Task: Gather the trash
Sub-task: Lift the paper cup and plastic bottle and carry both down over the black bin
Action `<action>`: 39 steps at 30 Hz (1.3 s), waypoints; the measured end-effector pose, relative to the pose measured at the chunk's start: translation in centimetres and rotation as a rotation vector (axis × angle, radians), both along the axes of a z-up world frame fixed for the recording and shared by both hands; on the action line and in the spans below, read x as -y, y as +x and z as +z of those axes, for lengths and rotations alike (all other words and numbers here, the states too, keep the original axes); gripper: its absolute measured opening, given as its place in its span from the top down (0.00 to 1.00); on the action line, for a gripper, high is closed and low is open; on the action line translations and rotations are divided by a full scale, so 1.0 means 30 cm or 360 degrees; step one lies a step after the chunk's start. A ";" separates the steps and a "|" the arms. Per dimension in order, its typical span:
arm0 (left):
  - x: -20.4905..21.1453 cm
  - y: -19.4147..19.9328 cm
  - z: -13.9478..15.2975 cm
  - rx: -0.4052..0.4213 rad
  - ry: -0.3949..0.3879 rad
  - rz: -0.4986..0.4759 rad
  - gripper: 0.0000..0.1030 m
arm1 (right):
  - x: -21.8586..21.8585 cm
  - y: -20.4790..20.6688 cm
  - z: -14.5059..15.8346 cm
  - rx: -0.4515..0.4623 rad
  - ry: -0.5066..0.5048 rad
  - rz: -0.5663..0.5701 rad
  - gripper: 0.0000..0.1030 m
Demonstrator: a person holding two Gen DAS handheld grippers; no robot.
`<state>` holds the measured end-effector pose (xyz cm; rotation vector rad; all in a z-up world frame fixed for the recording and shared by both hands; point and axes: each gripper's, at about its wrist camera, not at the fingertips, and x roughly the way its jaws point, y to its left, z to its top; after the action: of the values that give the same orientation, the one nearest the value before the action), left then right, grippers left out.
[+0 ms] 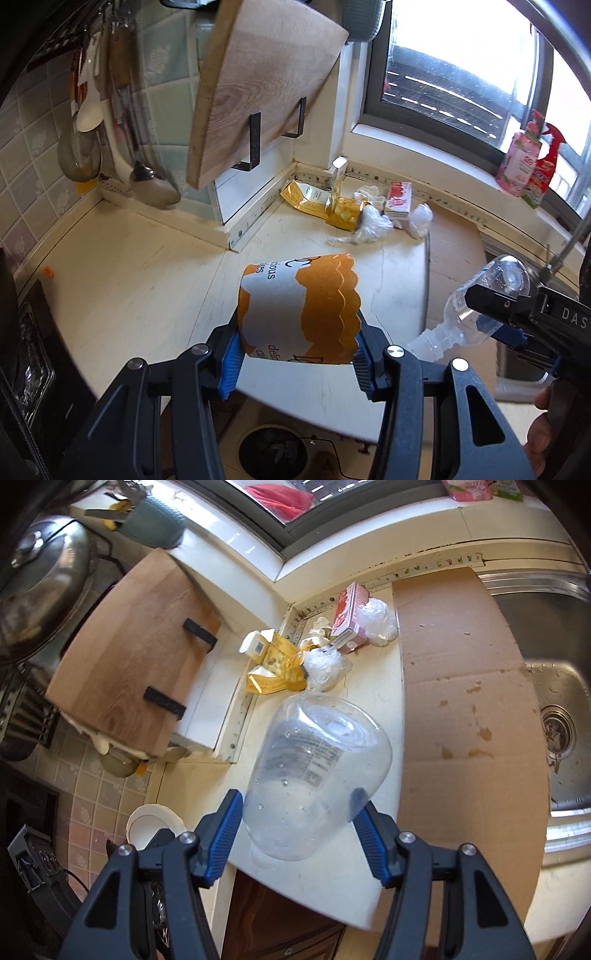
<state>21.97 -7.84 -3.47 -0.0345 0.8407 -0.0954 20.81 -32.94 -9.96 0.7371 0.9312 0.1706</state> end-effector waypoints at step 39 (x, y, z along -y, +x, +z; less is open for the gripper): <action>-0.356 -0.569 -0.817 -0.0675 -0.0012 -0.0265 0.53 | -0.587 -0.566 -0.785 -0.0773 -0.0141 0.0466 0.42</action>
<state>4.90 2.83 -27.97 0.0090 1.2666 -0.2542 3.84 -15.31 -33.50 0.5651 1.5015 0.2099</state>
